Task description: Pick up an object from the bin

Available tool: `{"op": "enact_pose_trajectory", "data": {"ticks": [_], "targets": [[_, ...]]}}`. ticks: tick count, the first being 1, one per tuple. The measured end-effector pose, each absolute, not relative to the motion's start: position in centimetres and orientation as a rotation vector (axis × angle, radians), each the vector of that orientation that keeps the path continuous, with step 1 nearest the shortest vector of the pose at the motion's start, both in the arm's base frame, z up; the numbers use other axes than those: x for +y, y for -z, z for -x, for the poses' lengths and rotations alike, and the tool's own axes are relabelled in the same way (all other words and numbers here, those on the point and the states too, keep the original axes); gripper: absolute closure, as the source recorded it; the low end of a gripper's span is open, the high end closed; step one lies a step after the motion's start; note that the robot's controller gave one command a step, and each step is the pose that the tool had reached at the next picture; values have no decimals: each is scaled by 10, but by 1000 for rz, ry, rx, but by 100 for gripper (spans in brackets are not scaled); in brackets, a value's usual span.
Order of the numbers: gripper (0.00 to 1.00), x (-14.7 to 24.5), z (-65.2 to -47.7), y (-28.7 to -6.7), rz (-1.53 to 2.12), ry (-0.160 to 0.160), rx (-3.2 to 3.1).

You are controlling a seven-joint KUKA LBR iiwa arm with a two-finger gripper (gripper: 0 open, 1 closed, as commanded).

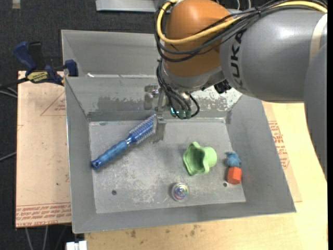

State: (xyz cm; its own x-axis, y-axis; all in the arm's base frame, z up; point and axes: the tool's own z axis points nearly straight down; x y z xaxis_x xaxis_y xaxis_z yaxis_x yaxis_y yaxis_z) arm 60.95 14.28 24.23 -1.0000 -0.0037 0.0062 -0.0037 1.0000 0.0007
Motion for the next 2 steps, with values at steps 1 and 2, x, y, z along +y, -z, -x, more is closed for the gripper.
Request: {"op": "enact_pose_trajectory", "data": {"ticks": [1,2], "targets": [[0,233,-625,-85,82,1,-3135],[0,163,-560,-73,-107,-4,-3134]]}}
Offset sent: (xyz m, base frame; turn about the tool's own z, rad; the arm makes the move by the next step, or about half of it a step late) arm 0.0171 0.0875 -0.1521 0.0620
